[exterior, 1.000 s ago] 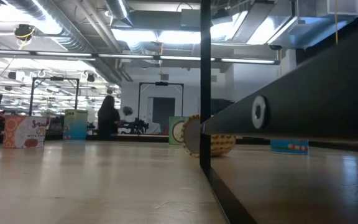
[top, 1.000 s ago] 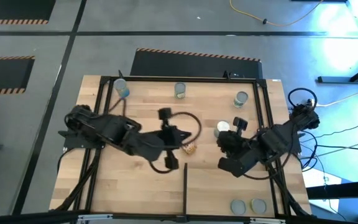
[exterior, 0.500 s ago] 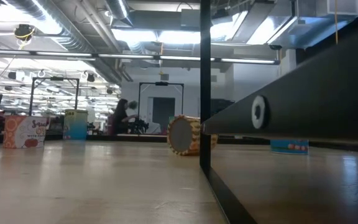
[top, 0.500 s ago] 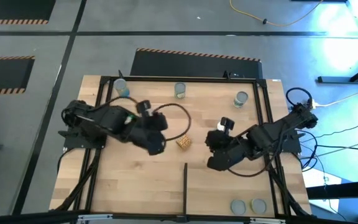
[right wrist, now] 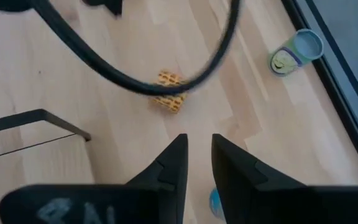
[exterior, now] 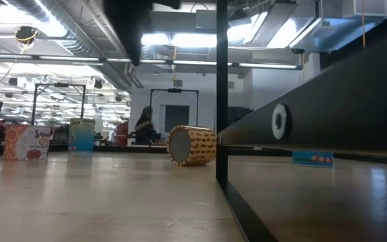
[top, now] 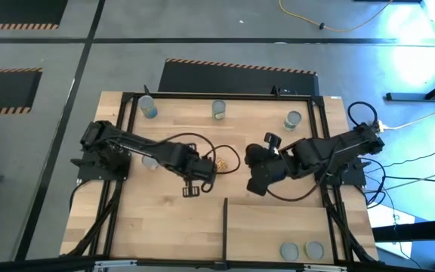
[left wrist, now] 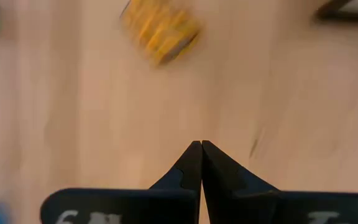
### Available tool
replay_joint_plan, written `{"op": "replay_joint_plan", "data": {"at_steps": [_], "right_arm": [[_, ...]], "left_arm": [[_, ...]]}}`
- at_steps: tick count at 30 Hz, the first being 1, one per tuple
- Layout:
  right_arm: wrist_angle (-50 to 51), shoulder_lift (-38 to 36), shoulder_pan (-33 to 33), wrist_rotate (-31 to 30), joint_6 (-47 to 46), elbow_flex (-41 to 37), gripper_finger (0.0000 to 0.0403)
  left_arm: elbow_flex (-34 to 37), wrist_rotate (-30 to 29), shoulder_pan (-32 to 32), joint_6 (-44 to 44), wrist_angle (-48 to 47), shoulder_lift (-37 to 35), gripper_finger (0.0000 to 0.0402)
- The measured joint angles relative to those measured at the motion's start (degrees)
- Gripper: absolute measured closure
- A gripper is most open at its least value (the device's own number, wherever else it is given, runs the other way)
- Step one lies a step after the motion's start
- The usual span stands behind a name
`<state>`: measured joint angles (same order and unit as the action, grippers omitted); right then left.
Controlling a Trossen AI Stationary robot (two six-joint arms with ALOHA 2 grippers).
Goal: Pick and place cans onto a shelf
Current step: Put the canned black beans on the shelf
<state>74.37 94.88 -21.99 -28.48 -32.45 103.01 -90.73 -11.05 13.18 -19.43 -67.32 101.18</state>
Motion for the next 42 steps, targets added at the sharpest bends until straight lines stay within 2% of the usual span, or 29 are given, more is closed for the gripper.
{"op": "replay_joint_plan", "data": {"at_steps": [2, 6, 9, 12, 17, 19, 29, 34, 42], "right_arm": [[-0.41, -0.05, 0.61, 0.39, 1.12, -1.77, 0.0328], [-2.41, -0.21, 2.55, 5.56, 2.10, -7.44, 0.0328], [-7.83, -0.21, 3.89, 8.24, 4.56, -12.43, 0.0328], [-13.82, -0.21, 5.28, 10.76, 7.41, -16.14, 0.0328], [-20.69, -0.25, 8.09, 11.82, 12.42, -20.18, 0.0328], [-22.40, -0.25, 9.75, 14.13, 14.13, -21.45, 0.0329], [-35.04, -0.25, 20.91, 25.57, 21.10, -27.07, 0.0359], [-36.27, -0.25, 25.72, 30.19, 20.47, -27.46, 0.0362], [-39.76, 0.24, 30.01, 31.81, 18.98, -27.52, 0.0363]], "left_arm": [[3.31, 2.17, -0.82, 2.05, 6.09, -0.52, 0.0401], [9.31, 6.46, -2.82, 5.04, 14.01, -1.06, 0.0401], [13.92, 9.07, -4.10, 7.61, 17.16, -1.61, 0.0401], [18.39, 12.66, -5.39, 9.40, 24.11, -1.63, 0.0401], [24.25, 13.32, -7.97, 10.00, 30.54, -1.63, 0.0401], [26.30, 13.28, -9.04, 10.06, 33.26, -1.59, 0.0401], [27.47, 13.42, -15.00, 12.57, 39.97, -3.80, 0.0401], [27.57, 17.12, -17.76, 12.53, 38.51, -4.36, 0.0401], [27.58, 17.40, -18.17, 16.02, 35.02, -4.30, 0.0401]]}}
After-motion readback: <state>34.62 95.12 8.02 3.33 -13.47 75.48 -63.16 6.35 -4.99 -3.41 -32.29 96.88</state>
